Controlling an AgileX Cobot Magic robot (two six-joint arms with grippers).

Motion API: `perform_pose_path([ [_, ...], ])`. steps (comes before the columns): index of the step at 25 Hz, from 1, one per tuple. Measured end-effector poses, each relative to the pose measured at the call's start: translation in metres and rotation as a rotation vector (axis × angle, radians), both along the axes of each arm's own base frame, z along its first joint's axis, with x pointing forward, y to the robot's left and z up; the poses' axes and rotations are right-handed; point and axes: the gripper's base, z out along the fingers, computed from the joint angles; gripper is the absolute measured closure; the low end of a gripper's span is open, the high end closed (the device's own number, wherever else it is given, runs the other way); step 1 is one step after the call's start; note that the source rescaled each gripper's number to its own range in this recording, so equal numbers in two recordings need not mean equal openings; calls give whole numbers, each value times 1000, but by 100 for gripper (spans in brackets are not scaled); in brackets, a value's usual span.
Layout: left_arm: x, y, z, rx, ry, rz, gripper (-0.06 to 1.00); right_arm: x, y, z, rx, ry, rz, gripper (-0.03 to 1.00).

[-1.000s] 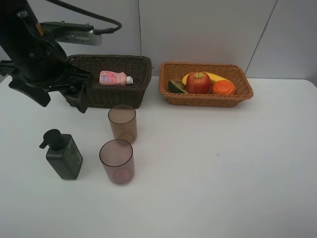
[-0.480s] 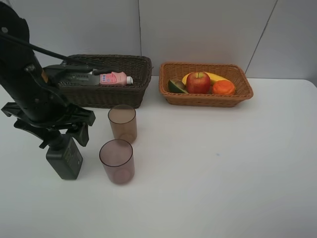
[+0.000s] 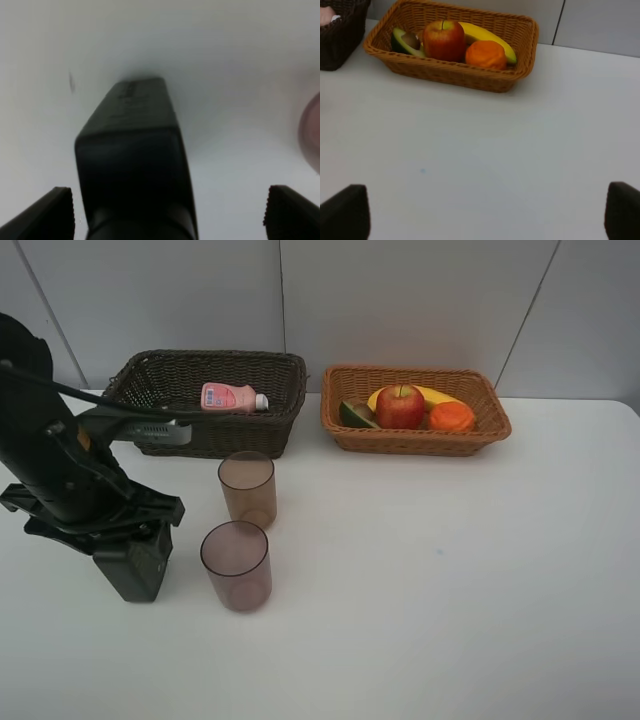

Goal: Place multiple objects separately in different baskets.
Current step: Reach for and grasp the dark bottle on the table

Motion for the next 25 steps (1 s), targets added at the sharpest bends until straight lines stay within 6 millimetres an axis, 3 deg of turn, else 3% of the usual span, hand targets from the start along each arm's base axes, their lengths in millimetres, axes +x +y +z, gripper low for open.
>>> perform_pose_path([
  [13, 9, 8, -18, 13, -9, 13, -5, 0, 0, 0, 0, 0, 0, -2],
  [21, 9, 8, -18, 10, -12, 10, -5, 0, 0, 0, 0, 0, 0, -2],
  [23, 9, 8, -18, 10, -12, 9, -1, 0, 0, 0, 0, 0, 0, -2],
  [25, 9, 8, -18, 9, -11, 10, 12, 0, 0, 0, 0, 0, 0, -2],
])
